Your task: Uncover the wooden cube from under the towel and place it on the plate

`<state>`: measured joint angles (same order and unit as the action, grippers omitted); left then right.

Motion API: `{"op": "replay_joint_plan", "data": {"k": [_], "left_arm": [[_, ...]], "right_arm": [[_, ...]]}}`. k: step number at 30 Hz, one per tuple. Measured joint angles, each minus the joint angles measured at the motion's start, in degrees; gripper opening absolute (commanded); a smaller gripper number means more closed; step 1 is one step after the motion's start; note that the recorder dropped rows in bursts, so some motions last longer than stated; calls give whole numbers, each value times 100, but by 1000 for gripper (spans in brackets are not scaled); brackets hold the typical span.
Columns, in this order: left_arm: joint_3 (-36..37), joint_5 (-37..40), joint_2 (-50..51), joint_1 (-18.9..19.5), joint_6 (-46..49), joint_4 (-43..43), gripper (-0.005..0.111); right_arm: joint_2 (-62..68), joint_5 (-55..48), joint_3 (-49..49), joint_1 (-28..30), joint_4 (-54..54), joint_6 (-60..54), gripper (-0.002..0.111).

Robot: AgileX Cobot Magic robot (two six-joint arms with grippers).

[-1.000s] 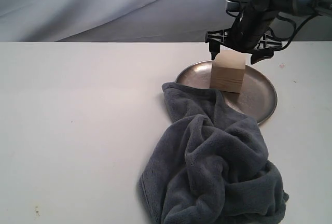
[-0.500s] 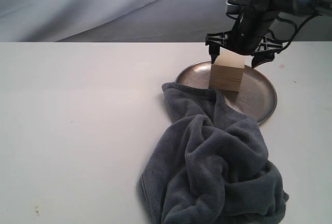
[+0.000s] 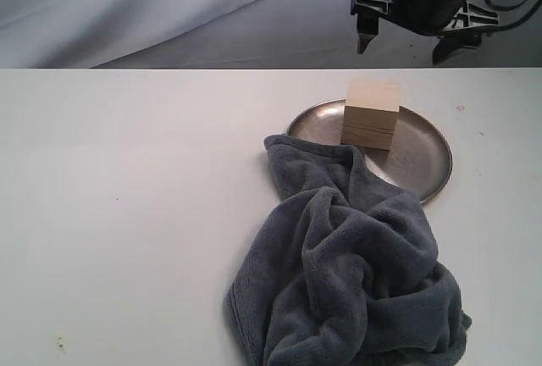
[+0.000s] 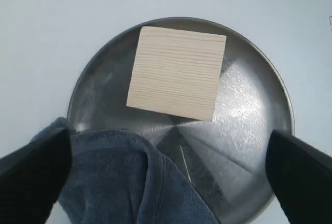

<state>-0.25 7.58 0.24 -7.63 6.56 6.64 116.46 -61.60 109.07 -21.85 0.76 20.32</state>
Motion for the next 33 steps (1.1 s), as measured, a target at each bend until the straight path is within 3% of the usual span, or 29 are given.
{"op": "replay_joint_plan", "data": {"k": [4,8,14,20,33], "left_arm": [[0,0,0,0,0,0,0],[0,0,0,0,0,0,0],[0,0,0,0,0,0,0],[0,0,0,0,0,0,0],[0,0,0,0,0,0,0]], "right_arm": [[-240,-315,0,-62,0,-85,88],[-275,-536,0,-242,99,-108,75],[-275,-754,0,-572,344,-130,31],[-497,-596,-510,-795,483,-130,1],[-2021,1379,-3099,-879,166,-130,0]]}}
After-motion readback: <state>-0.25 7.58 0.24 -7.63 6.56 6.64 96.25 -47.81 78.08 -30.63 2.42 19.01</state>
